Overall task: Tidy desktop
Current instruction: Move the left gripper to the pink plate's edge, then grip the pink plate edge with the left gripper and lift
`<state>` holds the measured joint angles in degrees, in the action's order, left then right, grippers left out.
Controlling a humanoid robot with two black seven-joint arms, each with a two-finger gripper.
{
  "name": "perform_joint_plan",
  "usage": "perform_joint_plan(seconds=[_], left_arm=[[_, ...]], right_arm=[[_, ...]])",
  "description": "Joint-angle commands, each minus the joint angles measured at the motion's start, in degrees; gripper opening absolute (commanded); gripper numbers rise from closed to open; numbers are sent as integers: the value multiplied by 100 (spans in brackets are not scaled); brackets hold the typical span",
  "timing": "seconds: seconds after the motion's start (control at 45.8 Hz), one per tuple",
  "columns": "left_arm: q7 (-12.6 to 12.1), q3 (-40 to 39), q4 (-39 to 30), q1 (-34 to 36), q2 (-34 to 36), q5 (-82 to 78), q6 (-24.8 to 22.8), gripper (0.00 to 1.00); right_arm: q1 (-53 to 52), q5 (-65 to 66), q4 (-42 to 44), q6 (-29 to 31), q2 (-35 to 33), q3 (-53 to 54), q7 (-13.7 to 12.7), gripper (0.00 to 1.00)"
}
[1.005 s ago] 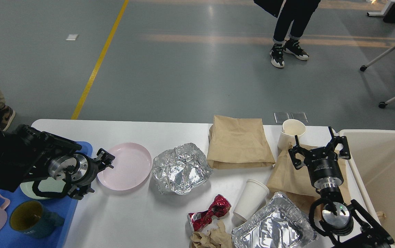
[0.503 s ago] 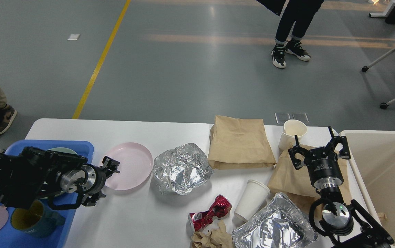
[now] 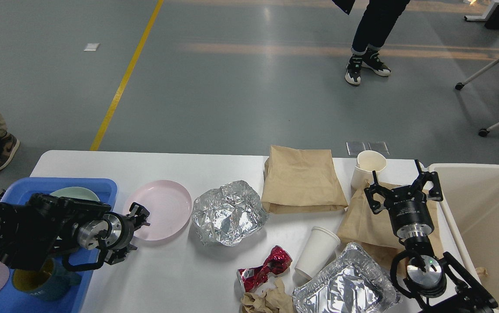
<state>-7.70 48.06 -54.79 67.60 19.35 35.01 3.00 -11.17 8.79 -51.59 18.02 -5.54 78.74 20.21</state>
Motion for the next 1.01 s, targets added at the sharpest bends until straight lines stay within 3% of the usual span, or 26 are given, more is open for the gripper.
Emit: perform_joint_plan(seconds=[0.0,0.59,0.831,0.984], left_arm=[[5,-95,83,-46,-1,-3,-36,55],[-56,-148,91,-151,34,-3,-247,12],[-65,-139,83,-142,16,-3,-300,1],[-74,-130,74,-125,16,-3,-361,0]], right_arm=[[1,0,0,0,0,-8,0,100],[1,0,0,0,0,1,0,100],[1,0,0,0,0,1,0,100],[1,0,0,0,0,-8,0,100]])
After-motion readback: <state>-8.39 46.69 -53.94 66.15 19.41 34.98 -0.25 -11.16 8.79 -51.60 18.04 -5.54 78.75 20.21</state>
